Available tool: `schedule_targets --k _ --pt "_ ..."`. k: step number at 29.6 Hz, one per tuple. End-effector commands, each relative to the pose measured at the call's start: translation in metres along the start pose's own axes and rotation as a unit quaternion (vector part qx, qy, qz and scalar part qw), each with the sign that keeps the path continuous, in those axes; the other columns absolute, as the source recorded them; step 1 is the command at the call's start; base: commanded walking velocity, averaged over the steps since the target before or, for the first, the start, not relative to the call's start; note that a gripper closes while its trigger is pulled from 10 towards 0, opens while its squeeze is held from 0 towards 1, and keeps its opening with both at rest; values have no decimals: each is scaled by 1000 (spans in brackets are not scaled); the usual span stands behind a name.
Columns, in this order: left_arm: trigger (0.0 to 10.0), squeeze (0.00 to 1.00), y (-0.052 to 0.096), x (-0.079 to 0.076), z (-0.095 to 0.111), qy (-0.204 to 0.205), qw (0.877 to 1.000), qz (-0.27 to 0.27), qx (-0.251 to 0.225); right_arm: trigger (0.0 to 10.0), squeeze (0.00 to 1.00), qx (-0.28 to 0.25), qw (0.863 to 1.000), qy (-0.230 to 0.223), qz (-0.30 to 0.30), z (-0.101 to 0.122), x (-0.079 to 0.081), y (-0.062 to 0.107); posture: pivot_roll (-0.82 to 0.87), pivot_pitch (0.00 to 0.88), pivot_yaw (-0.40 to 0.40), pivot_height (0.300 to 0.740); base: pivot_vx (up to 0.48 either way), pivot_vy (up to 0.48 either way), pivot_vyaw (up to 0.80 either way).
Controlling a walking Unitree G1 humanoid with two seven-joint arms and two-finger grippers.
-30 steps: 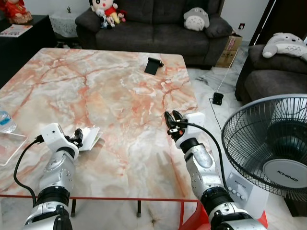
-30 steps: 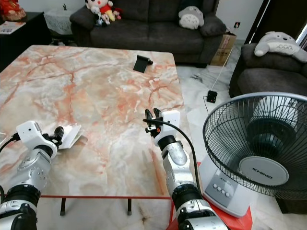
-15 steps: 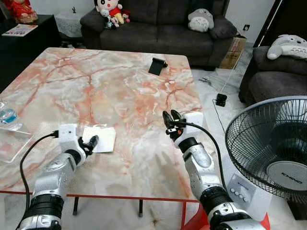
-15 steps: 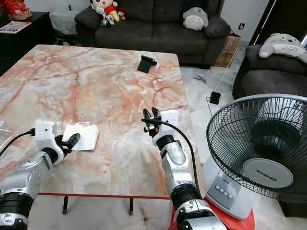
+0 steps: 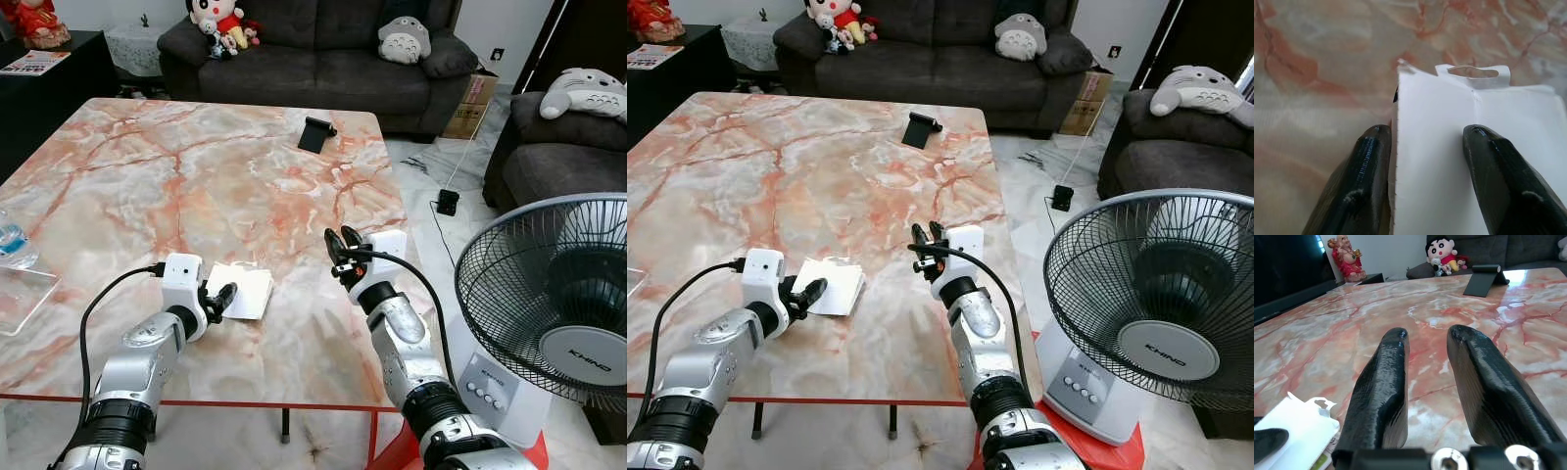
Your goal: Picking trash to rubbish bin
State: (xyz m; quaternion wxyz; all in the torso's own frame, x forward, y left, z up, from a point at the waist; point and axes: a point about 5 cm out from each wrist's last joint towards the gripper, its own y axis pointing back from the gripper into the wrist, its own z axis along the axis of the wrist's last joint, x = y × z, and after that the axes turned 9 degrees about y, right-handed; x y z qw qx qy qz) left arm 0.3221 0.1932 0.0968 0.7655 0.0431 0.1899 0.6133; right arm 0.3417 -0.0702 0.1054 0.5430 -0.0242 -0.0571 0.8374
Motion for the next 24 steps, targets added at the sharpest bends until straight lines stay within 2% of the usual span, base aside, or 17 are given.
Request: schedule_targets --k 1,20,23,24 --pt "0 0 0 -2 3 -7 1000 -2 -2 10000 0 1 1000 4 1 1 0 0 -20 19 -71 740 0 0 0" --pt "0 0 1 -4 9 3 1000 -4 -22 10000 0 4 1000 1 -1 -1 2 0 -16 19 -67 740 0 0 0" --pt "0 0 0 -2 23 20 996 18 -81 10000 0 5 1000 0 -1 -1 2 0 -14 17 -67 740 0 0 0" --pt "0 0 0 -2 23 20 996 18 -81 10000 0 5 1000 0 -1 -1 2 0 -14 17 -67 740 0 0 0"
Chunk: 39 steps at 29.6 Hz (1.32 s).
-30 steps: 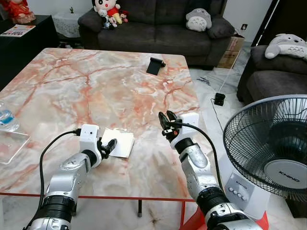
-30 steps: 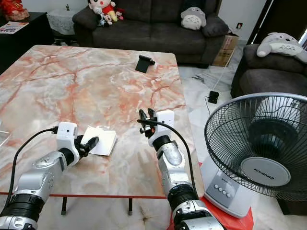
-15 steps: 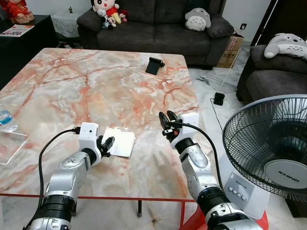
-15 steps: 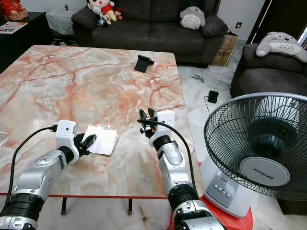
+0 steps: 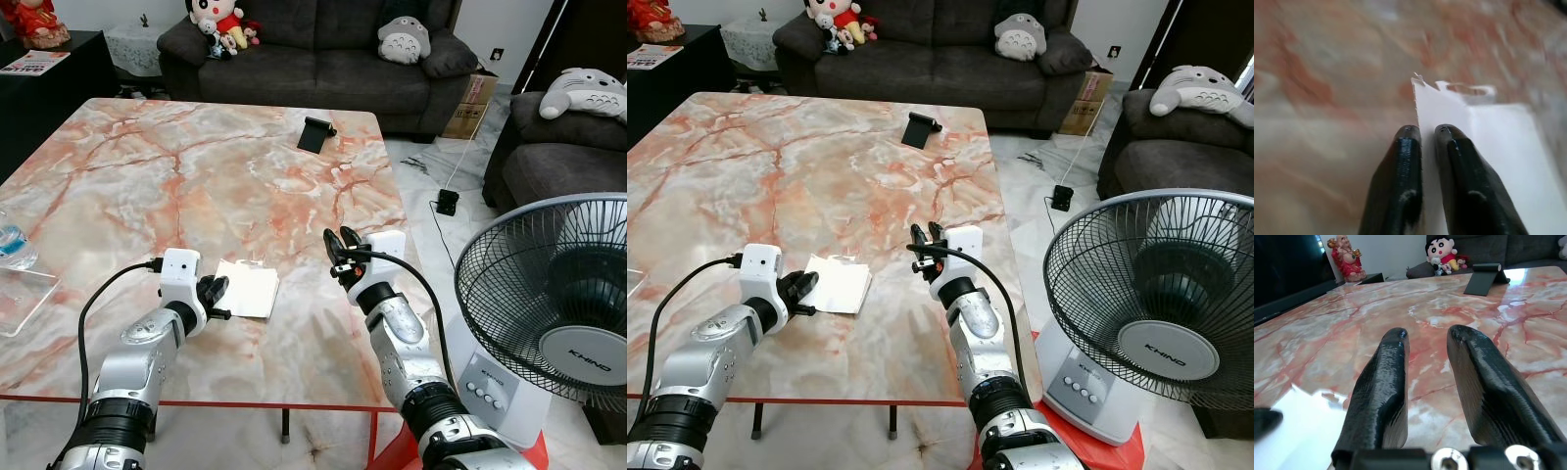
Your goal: Picking trash to rubbish bin
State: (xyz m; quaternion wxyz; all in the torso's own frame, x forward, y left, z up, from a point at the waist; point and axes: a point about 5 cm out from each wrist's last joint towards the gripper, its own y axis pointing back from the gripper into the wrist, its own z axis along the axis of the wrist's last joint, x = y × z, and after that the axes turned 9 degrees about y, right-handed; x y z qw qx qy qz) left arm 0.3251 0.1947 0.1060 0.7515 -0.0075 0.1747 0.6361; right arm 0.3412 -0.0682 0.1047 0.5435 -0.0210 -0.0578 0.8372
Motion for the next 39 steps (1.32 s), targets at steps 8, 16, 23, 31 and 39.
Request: schedule_targets --k 8,16,23,31,39 --pt "3451 0 1 -13 41 -33 985 43 -164 10000 0 1 1000 3 -4 0 -1 0 -14 11 -68 740 0 0 0" --pt "10000 0 -1 -44 36 -142 963 64 -221 10000 0 -23 999 -2 -32 7 -7 -1 -14 9 -65 740 0 0 0" --pt "10000 0 -2 -52 36 -191 950 58 -241 10000 0 -30 999 2 -45 10 -13 -1 -23 0 -54 740 0 0 0" --pt "10000 0 1 -42 44 -226 935 73 -263 10000 0 -28 998 4 -59 9 -16 0 -18 0 -45 740 -38 0 0" --pt "10000 0 3 -37 44 -227 933 79 -268 10000 0 -26 998 3 -61 7 -16 1 -17 0 -37 740 -326 0 0"
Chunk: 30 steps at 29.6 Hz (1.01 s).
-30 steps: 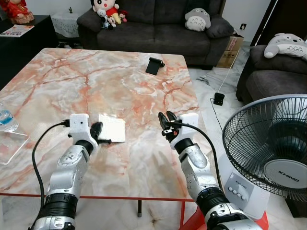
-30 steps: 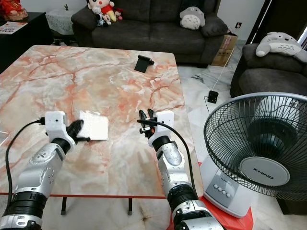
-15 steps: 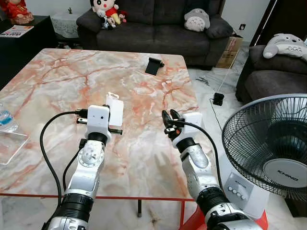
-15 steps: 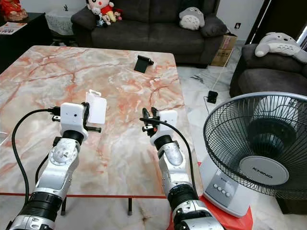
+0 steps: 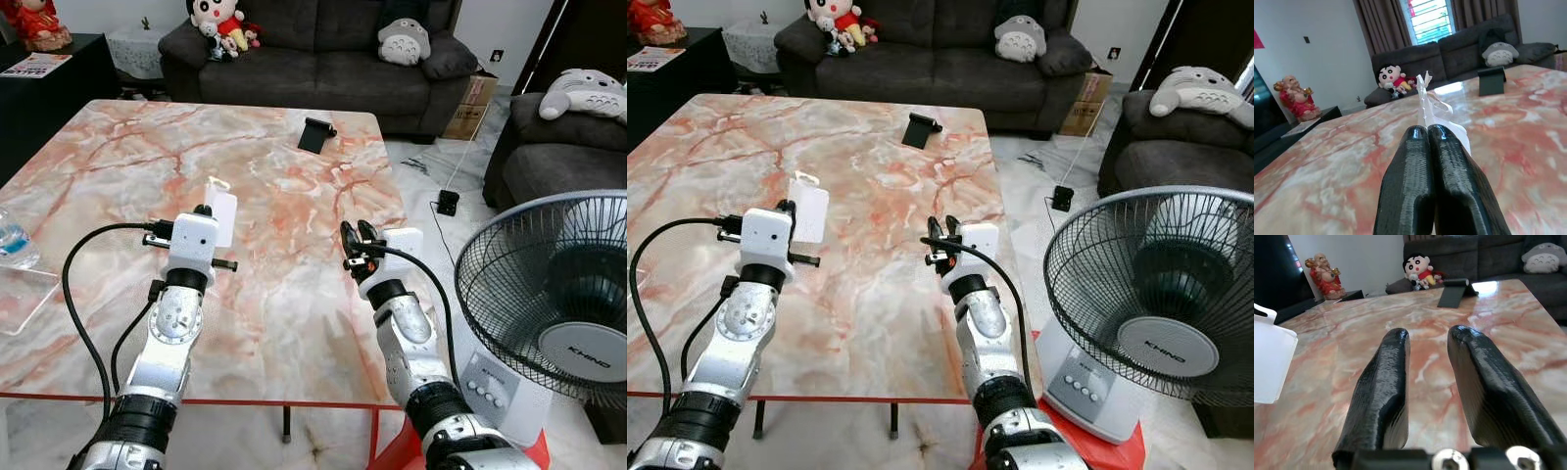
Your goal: Picking trash to rubbish bin
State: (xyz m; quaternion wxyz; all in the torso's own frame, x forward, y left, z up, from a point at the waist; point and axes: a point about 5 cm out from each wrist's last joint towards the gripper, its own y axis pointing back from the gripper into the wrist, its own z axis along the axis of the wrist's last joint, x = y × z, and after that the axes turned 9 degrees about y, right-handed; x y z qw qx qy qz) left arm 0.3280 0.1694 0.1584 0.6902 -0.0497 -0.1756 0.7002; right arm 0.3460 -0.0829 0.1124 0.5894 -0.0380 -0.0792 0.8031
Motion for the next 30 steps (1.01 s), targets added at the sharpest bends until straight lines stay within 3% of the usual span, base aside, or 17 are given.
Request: schedule_targets --k 1,30 --pt "10000 0 -1 0 -1 -1 1000 1 -2 10000 0 2 1000 -2 -5 -1 -1 0 -18 0 -36 740 -322 0 0" --pt "10000 0 -2 0 -2 1 1000 -1 -5 10000 0 5 1000 3 -22 -3 -12 3 -24 0 -37 740 -316 0 0"
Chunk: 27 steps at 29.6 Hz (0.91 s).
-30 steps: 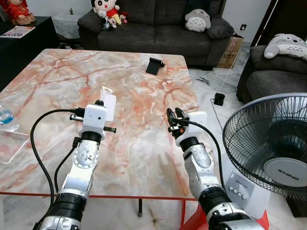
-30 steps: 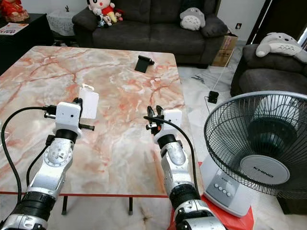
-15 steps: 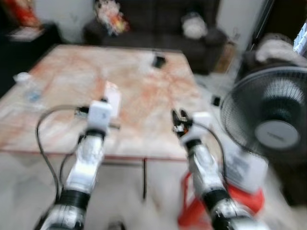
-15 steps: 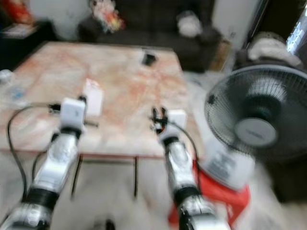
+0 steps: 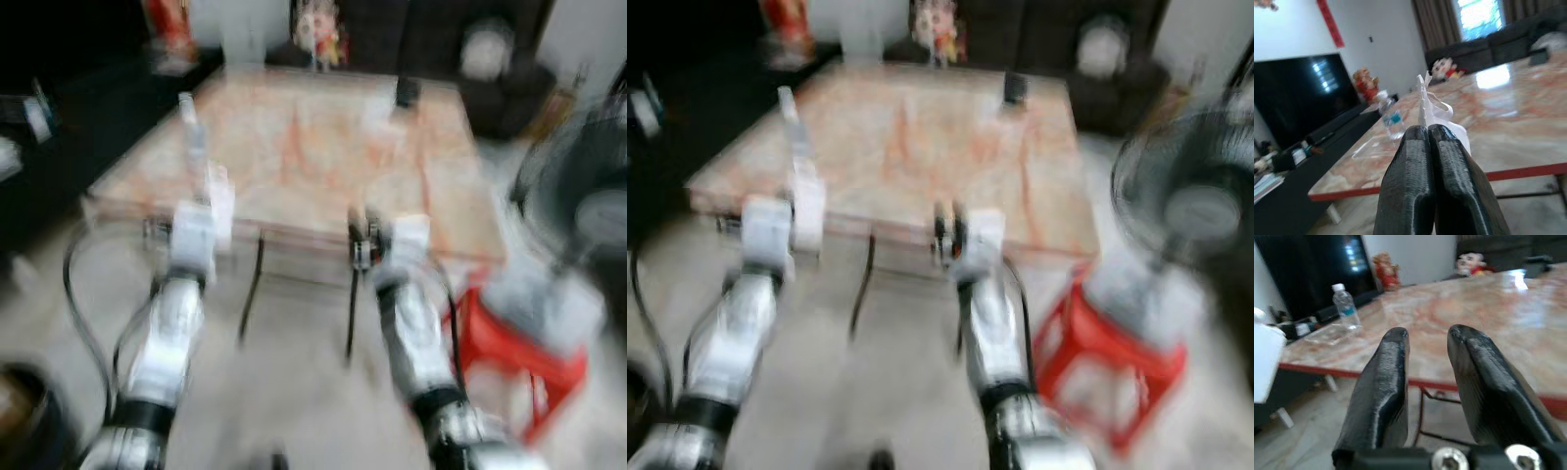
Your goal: Picking trash to rubbish bin
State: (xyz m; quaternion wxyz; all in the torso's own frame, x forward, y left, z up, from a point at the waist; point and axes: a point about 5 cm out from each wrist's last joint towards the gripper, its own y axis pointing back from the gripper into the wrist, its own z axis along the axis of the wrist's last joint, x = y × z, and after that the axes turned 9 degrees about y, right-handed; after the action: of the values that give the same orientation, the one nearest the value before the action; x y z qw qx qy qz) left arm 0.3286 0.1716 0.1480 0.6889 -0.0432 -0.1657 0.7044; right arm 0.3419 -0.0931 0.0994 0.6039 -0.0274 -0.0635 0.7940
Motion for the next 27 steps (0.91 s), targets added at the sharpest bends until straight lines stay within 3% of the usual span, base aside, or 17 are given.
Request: schedule_targets --k 1,4,10,11,14,15,17,18,20,22,23,24,26,27 --pt "10000 0 -4 0 7 -1 1000 -3 -16 10000 0 -13 1000 1 -6 8 -4 -5 -24 0 -37 740 -307 0 0" --pt "10000 0 -4 1 6 -1 1000 -2 -12 10000 0 -9 1000 2 -10 7 -7 -4 -28 0 -38 740 -304 0 0" --pt "10000 0 7 7 -18 0 999 14 43 10000 0 45 998 -23 -34 -15 -22 9 -27 0 -40 740 -99 0 0" --pt "10000 0 14 12 -36 22 996 22 89 10000 0 76 995 -29 -50 -27 -30 17 -27 0 -40 740 0 0 0" --pt "10000 0 28 16 -57 39 989 28 140 10000 0 119 990 -37 -67 -44 -39 32 -28 0 -43 740 0 0 0" --pt "10000 0 41 20 -76 49 981 32 187 10000 0 160 983 -38 -78 -59 -46 46 -28 0 -43 740 0 0 0" --pt "10000 0 55 25 -91 58 972 45 225 10000 0 199 976 -34 -84 -72 -50 61 -29 0 -45 740 0 0 0" --pt "10000 0 69 29 -105 63 961 53 266 10000 0 233 967 -37 -92 -84 -54 75 -29 0 -46 740 0 0 0" --pt "10000 0 73 30 -109 62 957 56 278 10000 0 244 964 -39 -95 -88 -56 80 -29 0 -46 740 0 0 0" --pt "10000 0 106 42 -133 68 931 90 347 10000 0 321 940 -35 -113 -112 -62 115 -28 0 -47 740 0 0 0" --pt "10000 0 106 42 -133 68 931 90 347 10000 0 321 940 -35 -113 -112 -62 115 -28 0 -47 740 0 0 0" --pt "10000 0 117 44 -140 63 922 91 370 10000 0 342 931 -38 -118 -119 -63 127 -28 0 -47 740 0 0 0" --pt "10000 0 127 45 -145 60 915 90 389 10000 0 359 925 -41 -119 -124 -62 136 -28 0 -47 740 0 0 0" --pt "10000 0 140 46 -152 66 902 95 415 10000 0 385 914 -43 -119 -132 -60 149 -23 0 -46 740 0 0 0"
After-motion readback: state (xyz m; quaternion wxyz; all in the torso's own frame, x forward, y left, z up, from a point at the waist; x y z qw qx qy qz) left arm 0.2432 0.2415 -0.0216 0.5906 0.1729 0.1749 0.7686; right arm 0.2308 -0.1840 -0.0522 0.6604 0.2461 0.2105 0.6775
